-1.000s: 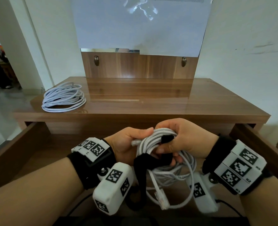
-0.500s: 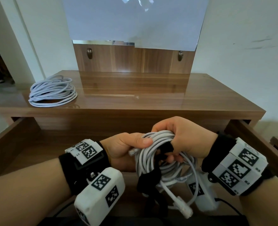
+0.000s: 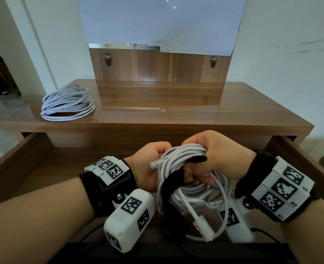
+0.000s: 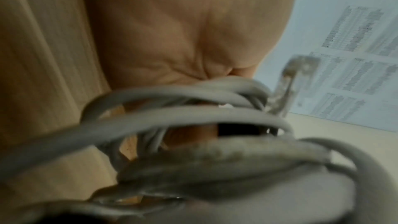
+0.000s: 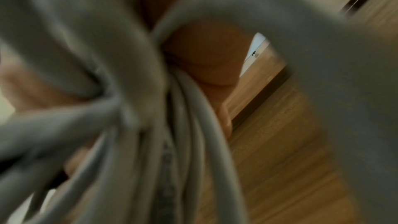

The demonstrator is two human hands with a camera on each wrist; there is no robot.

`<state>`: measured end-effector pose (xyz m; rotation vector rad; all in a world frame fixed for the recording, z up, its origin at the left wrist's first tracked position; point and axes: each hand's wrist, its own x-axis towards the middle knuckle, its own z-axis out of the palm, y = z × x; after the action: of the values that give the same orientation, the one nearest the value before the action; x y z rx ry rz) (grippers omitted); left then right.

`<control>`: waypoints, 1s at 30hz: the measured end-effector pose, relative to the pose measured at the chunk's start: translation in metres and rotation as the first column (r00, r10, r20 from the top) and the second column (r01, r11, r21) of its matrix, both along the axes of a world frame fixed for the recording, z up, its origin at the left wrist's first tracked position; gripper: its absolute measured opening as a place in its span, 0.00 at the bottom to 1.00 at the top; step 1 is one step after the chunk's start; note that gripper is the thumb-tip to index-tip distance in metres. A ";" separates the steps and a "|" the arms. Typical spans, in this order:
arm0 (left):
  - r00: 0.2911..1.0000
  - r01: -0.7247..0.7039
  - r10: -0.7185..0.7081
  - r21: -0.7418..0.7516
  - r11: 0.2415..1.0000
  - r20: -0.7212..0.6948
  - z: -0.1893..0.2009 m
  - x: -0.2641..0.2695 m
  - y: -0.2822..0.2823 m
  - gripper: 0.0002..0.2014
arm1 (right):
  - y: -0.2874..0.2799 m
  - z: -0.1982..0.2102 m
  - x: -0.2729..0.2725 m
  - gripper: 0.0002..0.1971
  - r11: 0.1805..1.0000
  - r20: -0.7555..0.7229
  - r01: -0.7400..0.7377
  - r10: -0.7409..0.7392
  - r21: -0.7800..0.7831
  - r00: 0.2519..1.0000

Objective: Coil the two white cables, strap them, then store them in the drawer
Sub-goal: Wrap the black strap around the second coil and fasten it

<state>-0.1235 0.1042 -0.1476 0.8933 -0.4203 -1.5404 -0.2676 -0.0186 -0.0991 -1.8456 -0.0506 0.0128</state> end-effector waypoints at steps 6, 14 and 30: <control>0.984 0.164 -0.139 -0.288 0.943 0.108 0.004 0.005 0.011 0.20 | -0.001 0.004 -0.001 0.03 0.977 0.028 -0.053 0.048 0.205 0.998; 0.926 0.271 -0.216 -0.148 0.951 0.309 0.003 0.011 0.012 0.17 | 0.003 0.002 0.003 0.05 0.988 0.050 -0.074 0.068 0.132 0.996; 0.225 0.047 -0.139 0.131 0.990 0.964 0.037 0.015 0.014 0.16 | -0.002 0.004 0.001 0.14 0.904 0.043 -0.160 0.156 0.397 0.987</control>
<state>-0.1084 0.1177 -0.1109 1.9219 -1.3692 -0.8577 -0.2666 -0.0207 -0.0951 -1.4273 -0.1972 0.0994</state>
